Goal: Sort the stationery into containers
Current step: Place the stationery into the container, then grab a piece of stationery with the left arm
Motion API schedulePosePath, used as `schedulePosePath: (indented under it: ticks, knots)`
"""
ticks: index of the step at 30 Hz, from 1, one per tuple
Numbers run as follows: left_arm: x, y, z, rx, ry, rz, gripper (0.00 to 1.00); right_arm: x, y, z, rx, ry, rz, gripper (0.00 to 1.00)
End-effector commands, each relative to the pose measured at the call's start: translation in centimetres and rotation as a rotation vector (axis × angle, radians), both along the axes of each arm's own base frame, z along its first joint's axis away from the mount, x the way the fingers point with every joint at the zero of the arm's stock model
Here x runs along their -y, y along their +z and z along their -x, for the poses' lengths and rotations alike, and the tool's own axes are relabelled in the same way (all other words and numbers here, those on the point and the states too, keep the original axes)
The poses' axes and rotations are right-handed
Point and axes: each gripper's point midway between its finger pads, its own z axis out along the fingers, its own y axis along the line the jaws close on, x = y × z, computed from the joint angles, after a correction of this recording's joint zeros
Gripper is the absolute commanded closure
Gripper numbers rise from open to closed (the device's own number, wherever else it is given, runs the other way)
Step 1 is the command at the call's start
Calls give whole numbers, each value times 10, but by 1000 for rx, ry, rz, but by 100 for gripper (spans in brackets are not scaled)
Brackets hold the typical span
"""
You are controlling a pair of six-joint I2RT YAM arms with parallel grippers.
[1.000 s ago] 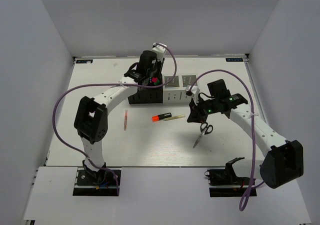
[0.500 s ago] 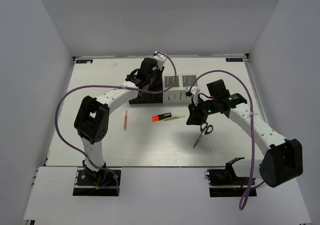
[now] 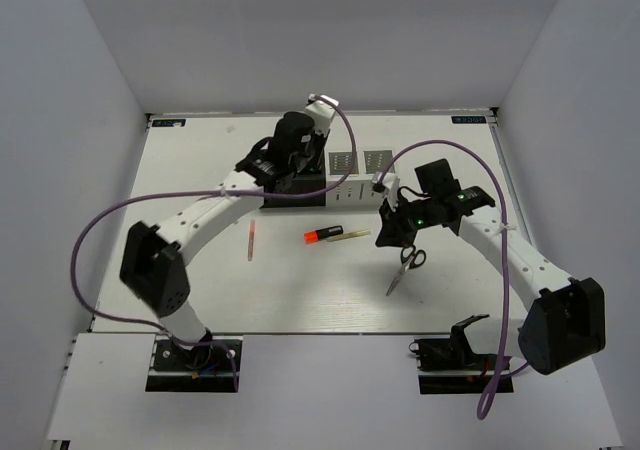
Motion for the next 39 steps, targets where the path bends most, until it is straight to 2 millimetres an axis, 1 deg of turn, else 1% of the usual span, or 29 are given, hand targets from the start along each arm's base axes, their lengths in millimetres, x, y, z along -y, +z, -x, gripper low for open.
schedulePosePath:
  ticks: [1, 2, 3, 4, 5, 6, 7, 9, 10, 11, 12, 13, 14, 15, 16, 17, 18, 19, 21, 22, 23, 25, 26, 27, 29, 30, 34, 38, 39]
  knots:
    - [-38, 33, 56, -65, 73, 64, 100, 6, -5, -10, -13, -58, 24, 100]
    - [-51, 21, 68, -135, 145, 88, 100, 5, -5, -10, -9, -52, 26, 100]
    - [-72, -1, 86, -206, 183, 51, 100, 5, -6, -13, -2, -57, 32, 100]
    - [-89, -3, 93, -230, 216, 58, 91, 5, -8, -13, -8, -61, 37, 100]
    - [-97, -3, 103, -254, 243, 87, 71, 5, -8, -13, -7, -60, 37, 100]
    - [-115, -38, 124, -369, 283, 22, 52, 4, -7, -15, -3, -62, 36, 60]
    - [-124, -45, 130, -403, 318, 29, 38, 3, -9, -16, -15, -60, 42, 42]
    - [-147, -69, 154, -481, 364, -5, 23, 3, -9, -15, -21, -49, 45, 20]
    - [-158, -83, 161, -512, 389, -20, 22, 3, -8, -16, -10, -41, 43, 16]
    - [-164, -79, 166, -495, 394, 5, 22, 4, -10, -17, -2, -34, 51, 15]
    - [-165, -83, 167, -505, 394, 28, 22, 6, -11, -18, 12, -24, 58, 16]
    - [-173, -97, 174, -522, 405, 26, 22, 10, -17, -17, 23, -18, 80, 20]
    - [-175, -97, 177, -517, 398, 42, 22, 12, -17, -18, 59, -3, 91, 24]
    - [-178, -97, 174, -510, 406, 61, 22, 15, -17, -27, 155, 42, 107, 48]
    - [-181, -107, 181, -531, 402, 61, 22, 28, -28, -37, 198, 4, 186, 72]
    - [-182, -108, 183, -526, 395, 67, 22, 31, -30, -45, 232, -31, 208, 100]
    - [-185, -112, 186, -529, 400, 70, 22, 38, -34, -51, 234, -84, 247, 100]
    - [-186, -113, 185, -525, 403, 74, 22, 53, -37, -68, 257, -176, 334, 100]
    - [-191, -120, 189, -512, 410, 83, 22, 66, -25, -78, 189, -291, 418, 100]
    - [-191, -121, 188, -497, 409, 90, 22, 65, -32, -73, 127, -278, 436, 100]
    - [-194, -134, 192, -507, 413, 82, 22, 70, -34, -57, 53, -260, 466, 100]
    - [-191, -132, 193, -506, 390, 135, 22, 73, -40, -50, 13, -284, 480, 100]
    - [-191, -130, 194, -502, 381, 145, 22, 73, -42, -54, 27, -298, 472, 81]
    - [-189, -128, 194, -496, 369, 152, 22, 84, -53, -46, 29, -324, 522, 67]
    - [-185, -123, 194, -466, 343, 170, 22, 93, -63, -52, 53, -403, 531, 48]
    - [-184, -125, 195, -465, 336, 169, 23, 97, -67, -52, 62, -438, 535, 46]
    - [-184, -126, 197, -466, 337, 166, 29, 103, -81, -45, 13, -514, 537, 51]
    - [-183, -132, 198, -495, 339, 154, 39, 108, -88, -45, -19, -613, 537, 69]
    - [-181, -131, 197, -493, 329, 159, 44, 112, -89, -47, -18, -638, 539, 80]
